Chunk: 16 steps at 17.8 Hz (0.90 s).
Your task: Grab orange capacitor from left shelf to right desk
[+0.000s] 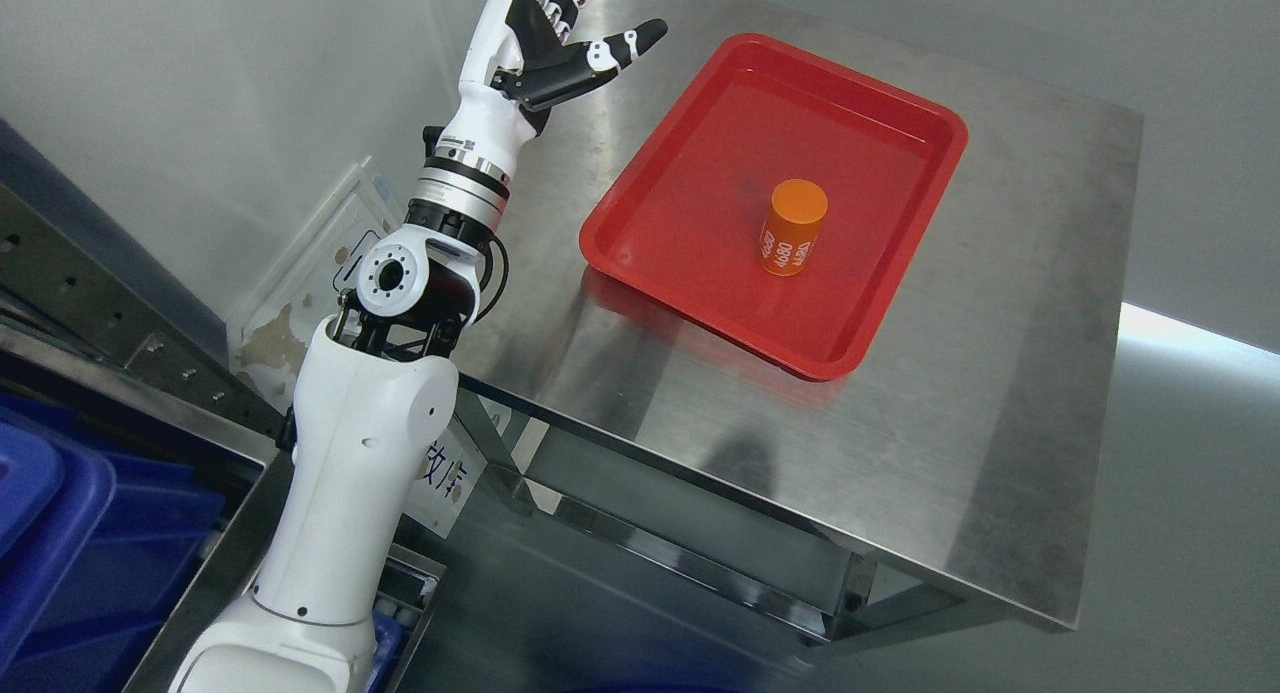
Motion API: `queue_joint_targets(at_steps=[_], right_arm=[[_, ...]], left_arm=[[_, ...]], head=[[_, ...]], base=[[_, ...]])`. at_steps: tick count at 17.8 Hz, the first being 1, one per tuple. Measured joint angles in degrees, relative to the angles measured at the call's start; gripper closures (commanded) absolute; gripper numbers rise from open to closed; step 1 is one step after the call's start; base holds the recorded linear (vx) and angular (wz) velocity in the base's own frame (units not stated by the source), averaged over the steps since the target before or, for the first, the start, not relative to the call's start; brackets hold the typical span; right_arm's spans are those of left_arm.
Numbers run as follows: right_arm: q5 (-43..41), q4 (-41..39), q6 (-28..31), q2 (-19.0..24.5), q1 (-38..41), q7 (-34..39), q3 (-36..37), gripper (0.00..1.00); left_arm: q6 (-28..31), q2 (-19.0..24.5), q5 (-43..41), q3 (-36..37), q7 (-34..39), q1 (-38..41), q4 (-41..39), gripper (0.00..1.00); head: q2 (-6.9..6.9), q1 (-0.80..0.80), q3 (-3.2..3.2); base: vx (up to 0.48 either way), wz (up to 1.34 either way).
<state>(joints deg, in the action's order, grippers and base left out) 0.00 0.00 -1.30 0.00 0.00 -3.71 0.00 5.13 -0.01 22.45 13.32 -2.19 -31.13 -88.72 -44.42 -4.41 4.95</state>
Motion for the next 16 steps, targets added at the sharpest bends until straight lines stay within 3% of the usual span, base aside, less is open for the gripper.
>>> queue_joint_targets(at_steps=[2,5,12,16], right_arm=[[0.00,0.00,0.00,0.00,0.00,0.00,0.00,0.00],[0.00,0.00,0.00,0.00,0.00,0.00,0.00,0.00],[0.00,0.00,0.00,0.00,0.00,0.00,0.00,0.00],[0.00,0.00,0.00,0.00,0.00,0.00,0.00,0.00]], left_arm=[[5.53,0.00,0.81,-2.56,0.07,0.85,-1.92,0.00],[8.29,0.00,1.55,-5.35,-0.39,1.86,-4.01,0.00],[6.41,0.00,2.20,-9.47,-2.62,7.19,-7.10,0.00],[3.79,0.00,2.24,-10.16,1.34,9.51,-8.09,0.00]], head=[[0.00,0.00,0.00],[0.00,0.00,0.00],[0.00,0.00,0.00],[0.00,0.00,0.00]], base=[[0.000,0.00],[0.000,0.00],[0.000,0.00],[0.000,0.00]])
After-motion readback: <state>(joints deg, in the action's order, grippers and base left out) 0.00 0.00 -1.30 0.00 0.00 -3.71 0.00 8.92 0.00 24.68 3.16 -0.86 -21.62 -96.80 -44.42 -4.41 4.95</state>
